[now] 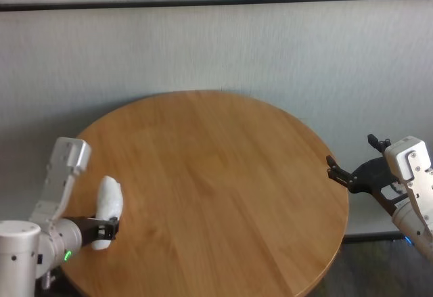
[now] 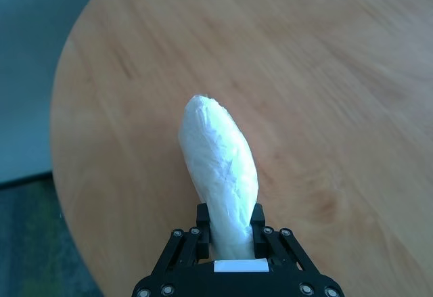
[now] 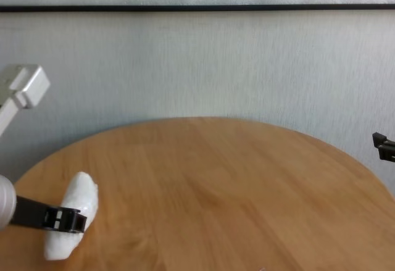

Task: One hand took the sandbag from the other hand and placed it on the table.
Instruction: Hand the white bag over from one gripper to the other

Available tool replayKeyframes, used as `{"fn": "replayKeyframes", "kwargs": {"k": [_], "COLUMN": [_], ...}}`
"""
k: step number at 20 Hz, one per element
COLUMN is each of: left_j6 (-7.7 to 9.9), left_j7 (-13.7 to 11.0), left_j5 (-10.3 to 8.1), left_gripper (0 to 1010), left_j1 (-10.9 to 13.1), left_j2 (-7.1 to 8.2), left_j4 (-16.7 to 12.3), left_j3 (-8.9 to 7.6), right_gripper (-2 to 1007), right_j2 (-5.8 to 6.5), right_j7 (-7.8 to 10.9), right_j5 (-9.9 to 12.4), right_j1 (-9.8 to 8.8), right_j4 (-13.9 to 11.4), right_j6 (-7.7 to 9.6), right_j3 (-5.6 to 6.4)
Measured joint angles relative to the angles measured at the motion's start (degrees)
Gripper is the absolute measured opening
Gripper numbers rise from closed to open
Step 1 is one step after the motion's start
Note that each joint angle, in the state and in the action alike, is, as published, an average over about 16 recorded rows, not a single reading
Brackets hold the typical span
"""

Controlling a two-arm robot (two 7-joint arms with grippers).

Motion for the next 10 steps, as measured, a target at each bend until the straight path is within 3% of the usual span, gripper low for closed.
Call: {"fn": "replayKeyframes", "kwargs": {"k": [10], "left_j6": [-5.12], "left_j7": [-1.57], "left_j5": [3.24], "left_gripper": [360], "left_j1": [0.97], "left_j2": [0.84], "left_j4": [-1.36], "left_j3": [1.13], "right_gripper": [1000], "right_j2": [0.0], "right_j7": [0.0], "right_j5": [0.0], "right_j1": [0.0], "right_j4": [0.0], "right_j6": [0.0], "right_j3": [0.0]}}
